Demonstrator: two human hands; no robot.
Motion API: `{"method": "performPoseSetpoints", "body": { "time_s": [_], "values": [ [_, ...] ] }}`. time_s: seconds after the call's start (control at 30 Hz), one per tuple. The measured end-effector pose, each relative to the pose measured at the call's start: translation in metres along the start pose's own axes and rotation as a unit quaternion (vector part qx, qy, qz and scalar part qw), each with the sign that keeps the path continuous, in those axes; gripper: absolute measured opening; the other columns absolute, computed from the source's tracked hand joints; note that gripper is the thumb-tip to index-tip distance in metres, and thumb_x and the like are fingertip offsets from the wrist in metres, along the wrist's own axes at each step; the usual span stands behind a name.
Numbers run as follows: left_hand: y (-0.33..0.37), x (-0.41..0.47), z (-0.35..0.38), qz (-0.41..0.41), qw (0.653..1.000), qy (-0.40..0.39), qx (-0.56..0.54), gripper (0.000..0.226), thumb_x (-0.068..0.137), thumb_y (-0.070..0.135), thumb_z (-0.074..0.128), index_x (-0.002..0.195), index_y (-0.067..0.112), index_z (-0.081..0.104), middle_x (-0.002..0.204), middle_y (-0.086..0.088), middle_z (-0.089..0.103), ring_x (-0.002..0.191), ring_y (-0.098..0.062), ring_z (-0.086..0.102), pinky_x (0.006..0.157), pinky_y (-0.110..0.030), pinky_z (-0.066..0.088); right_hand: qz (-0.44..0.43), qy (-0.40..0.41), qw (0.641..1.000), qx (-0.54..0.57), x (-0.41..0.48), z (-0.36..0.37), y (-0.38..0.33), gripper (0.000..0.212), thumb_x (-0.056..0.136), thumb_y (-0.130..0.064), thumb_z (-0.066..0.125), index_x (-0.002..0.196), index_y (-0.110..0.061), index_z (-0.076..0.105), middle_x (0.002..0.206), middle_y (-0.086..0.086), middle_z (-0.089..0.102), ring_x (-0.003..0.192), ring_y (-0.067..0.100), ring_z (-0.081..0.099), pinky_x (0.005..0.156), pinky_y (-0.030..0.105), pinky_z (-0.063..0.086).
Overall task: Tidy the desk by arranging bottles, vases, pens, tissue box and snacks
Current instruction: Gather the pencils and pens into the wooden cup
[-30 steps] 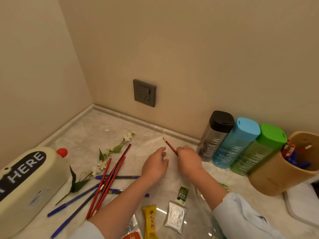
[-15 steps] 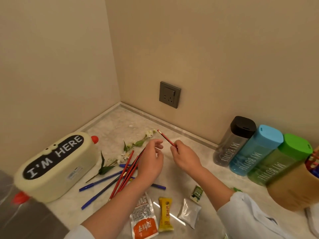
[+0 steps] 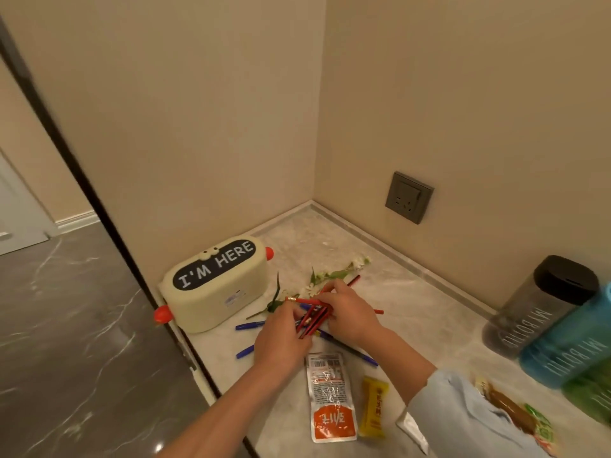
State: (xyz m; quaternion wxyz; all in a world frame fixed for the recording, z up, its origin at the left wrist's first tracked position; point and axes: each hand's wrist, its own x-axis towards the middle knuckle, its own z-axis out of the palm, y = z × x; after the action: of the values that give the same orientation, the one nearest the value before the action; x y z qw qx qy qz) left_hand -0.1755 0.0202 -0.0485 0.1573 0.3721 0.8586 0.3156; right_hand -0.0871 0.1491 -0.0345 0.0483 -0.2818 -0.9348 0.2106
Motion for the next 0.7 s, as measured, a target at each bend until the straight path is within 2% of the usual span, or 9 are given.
{"method": "performPoseSetpoints", "body": {
  "time_s": [0.07, 0.13, 0.2, 0.3, 0.37, 0.43, 0.57, 0.7],
  "values": [
    [-0.002, -0.002, 0.001, 0.015, 0.999, -0.005, 0.036, 0.032, 0.076, 0.03, 0.07, 0.099, 0.037, 0.049, 0.102, 0.016, 0.056, 0.093, -0.006, 0.056, 0.078, -0.03, 0.053, -0.023, -0.017, 0.999, -0.045, 0.005, 0.002, 0.001, 0.044, 0.085, -0.019, 0.056, 0.127, -0.033, 0.06, 0.136, 0.0, 0.042, 0.124, 0.022, 0.042, 0.085, 0.037, 0.049],
    [-0.003, -0.002, 0.003, 0.034, 0.997, -0.004, 0.067, 0.032, 0.08, 0.023, 0.067, 0.106, 0.034, 0.051, 0.111, 0.013, 0.055, 0.102, -0.009, 0.053, 0.082, -0.027, 0.049, -0.028, -0.042, 0.995, -0.09, 0.009, 0.004, 0.004, 0.05, 0.084, -0.017, 0.056, 0.131, -0.035, 0.056, 0.141, 0.0, 0.04, 0.128, 0.025, 0.037, 0.092, 0.038, 0.046],
    [-0.004, -0.002, 0.005, 0.055, 0.996, -0.003, 0.077, 0.034, 0.082, 0.017, 0.064, 0.108, 0.033, 0.051, 0.115, 0.013, 0.055, 0.106, -0.009, 0.051, 0.083, -0.024, 0.046, -0.023, -0.055, 0.992, -0.114, 0.011, 0.007, 0.007, 0.046, 0.084, -0.021, 0.055, 0.128, -0.033, 0.055, 0.133, -0.002, 0.048, 0.121, 0.025, 0.04, 0.09, 0.038, 0.045],
    [-0.003, 0.0, 0.007, 0.078, 0.994, -0.006, 0.08, 0.035, 0.082, 0.012, 0.062, 0.108, 0.033, 0.052, 0.116, 0.014, 0.055, 0.107, -0.008, 0.051, 0.084, -0.024, 0.046, -0.023, -0.026, 0.989, -0.146, 0.007, 0.003, 0.01, 0.026, 0.085, -0.026, 0.055, 0.11, -0.026, 0.059, 0.109, -0.001, 0.06, 0.107, 0.024, 0.046, 0.079, 0.036, 0.044],
    [0.0, 0.001, 0.008, 0.082, 0.993, -0.004, 0.081, 0.035, 0.082, 0.01, 0.06, 0.106, 0.035, 0.053, 0.109, 0.014, 0.059, 0.101, -0.008, 0.055, 0.082, -0.027, 0.049, -0.041, -0.012, 0.983, -0.179, 0.002, 0.0, 0.013, 0.02, 0.085, -0.028, 0.055, 0.102, -0.02, 0.06, 0.1, 0.001, 0.063, 0.103, 0.024, 0.047, 0.069, 0.034, 0.039],
    [0.007, 0.002, 0.009, 0.085, 0.992, -0.005, 0.089, 0.032, 0.084, 0.011, 0.06, 0.104, 0.036, 0.054, 0.101, 0.013, 0.063, 0.093, -0.009, 0.059, 0.081, -0.028, 0.051, -0.057, -0.012, 0.975, -0.214, -0.004, -0.001, 0.018, 0.017, 0.087, -0.026, 0.052, 0.098, -0.016, 0.06, 0.095, 0.004, 0.065, 0.101, 0.026, 0.047, 0.066, 0.034, 0.032],
    [0.021, 0.007, 0.012, 0.117, 0.988, 0.011, 0.096, 0.026, 0.084, 0.014, 0.062, 0.099, 0.035, 0.057, 0.094, 0.012, 0.065, 0.091, -0.008, 0.06, 0.084, -0.028, 0.05, -0.056, -0.03, 0.966, -0.249, -0.017, -0.007, 0.032, 0.023, 0.093, -0.032, 0.046, 0.099, -0.013, 0.058, 0.096, 0.008, 0.066, 0.103, 0.028, 0.047, 0.067, 0.035, 0.029],
    [0.043, 0.013, 0.011, 0.177, 0.976, 0.037, 0.123, 0.029, 0.085, 0.013, 0.059, 0.103, 0.035, 0.057, 0.097, 0.014, 0.064, 0.096, -0.008, 0.057, 0.094, -0.027, 0.036, -0.029, -0.029, 0.969, -0.246, -0.03, -0.022, 0.04, 0.031, 0.099, -0.039, 0.038, 0.102, -0.014, 0.057, 0.095, 0.009, 0.066, 0.099, 0.026, 0.049, 0.066, 0.035, 0.028]
  ]
}}
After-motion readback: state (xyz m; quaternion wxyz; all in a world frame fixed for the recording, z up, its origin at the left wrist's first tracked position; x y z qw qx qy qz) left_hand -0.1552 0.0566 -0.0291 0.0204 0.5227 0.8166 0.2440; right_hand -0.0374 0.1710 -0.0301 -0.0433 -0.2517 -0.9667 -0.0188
